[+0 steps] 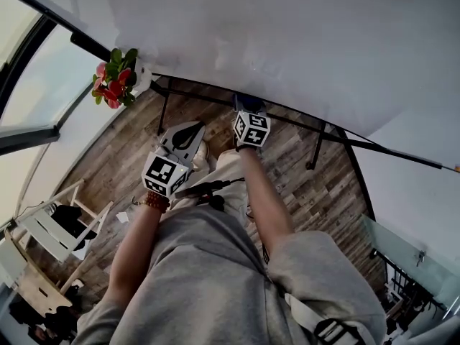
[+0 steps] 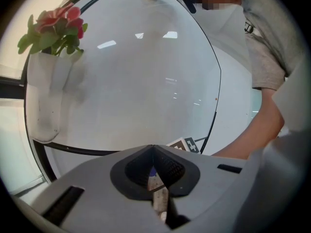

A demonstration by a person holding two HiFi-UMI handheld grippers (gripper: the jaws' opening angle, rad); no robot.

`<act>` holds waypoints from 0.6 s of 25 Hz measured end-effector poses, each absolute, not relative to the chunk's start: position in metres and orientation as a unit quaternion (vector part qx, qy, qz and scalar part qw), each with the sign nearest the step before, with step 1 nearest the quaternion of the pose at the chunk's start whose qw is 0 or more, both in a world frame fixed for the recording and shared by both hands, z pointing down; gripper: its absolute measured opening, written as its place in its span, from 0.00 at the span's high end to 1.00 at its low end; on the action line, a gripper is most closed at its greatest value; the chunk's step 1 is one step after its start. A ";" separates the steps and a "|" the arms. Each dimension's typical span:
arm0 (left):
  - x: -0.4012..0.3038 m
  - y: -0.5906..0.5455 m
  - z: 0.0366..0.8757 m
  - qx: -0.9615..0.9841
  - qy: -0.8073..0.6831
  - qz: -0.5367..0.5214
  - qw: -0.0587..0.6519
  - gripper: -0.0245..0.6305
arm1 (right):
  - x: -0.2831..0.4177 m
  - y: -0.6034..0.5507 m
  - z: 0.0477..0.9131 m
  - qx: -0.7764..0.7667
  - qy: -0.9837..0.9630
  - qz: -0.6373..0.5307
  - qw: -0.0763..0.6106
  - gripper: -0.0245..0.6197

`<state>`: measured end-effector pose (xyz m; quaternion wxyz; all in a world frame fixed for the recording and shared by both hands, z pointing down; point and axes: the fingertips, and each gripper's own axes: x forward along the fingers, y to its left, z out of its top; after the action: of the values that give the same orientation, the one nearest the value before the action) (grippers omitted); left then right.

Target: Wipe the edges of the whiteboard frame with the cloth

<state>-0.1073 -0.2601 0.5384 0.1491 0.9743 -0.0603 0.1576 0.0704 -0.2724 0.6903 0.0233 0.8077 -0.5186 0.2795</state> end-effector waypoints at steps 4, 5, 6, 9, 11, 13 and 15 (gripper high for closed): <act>-0.118 -0.266 0.542 0.971 -0.080 0.160 0.157 0.95 | 0.058 -0.286 0.688 0.800 -0.532 0.278 0.022 0.76; -0.120 -0.267 0.541 0.971 -0.083 0.159 0.157 0.95 | 0.055 -0.290 0.688 0.797 -0.536 0.278 0.021 0.76; -0.122 -0.267 0.541 0.971 -0.086 0.157 0.157 0.95 | 0.052 -0.294 0.687 0.794 -0.540 0.277 0.021 0.76; -0.129 -0.270 0.542 0.970 -0.098 0.156 0.158 0.95 | 0.042 -0.305 0.687 0.787 -0.551 0.279 0.019 0.76; -0.135 -0.275 0.543 0.969 -0.110 0.156 0.160 0.95 | 0.036 -0.312 0.687 0.783 -0.555 0.280 0.017 0.76; -0.141 -0.280 0.543 0.967 -0.122 0.155 0.160 0.95 | 0.031 -0.318 0.687 0.780 -0.559 0.280 0.016 0.76; -0.146 -0.284 0.543 0.966 -0.133 0.154 0.160 0.95 | 0.027 -0.323 0.688 0.777 -0.563 0.281 0.017 0.76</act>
<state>-0.1463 -0.2845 0.5429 0.1600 0.9658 -0.1335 0.1541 0.0267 -0.3226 0.6877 0.0168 0.7769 -0.5635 0.2805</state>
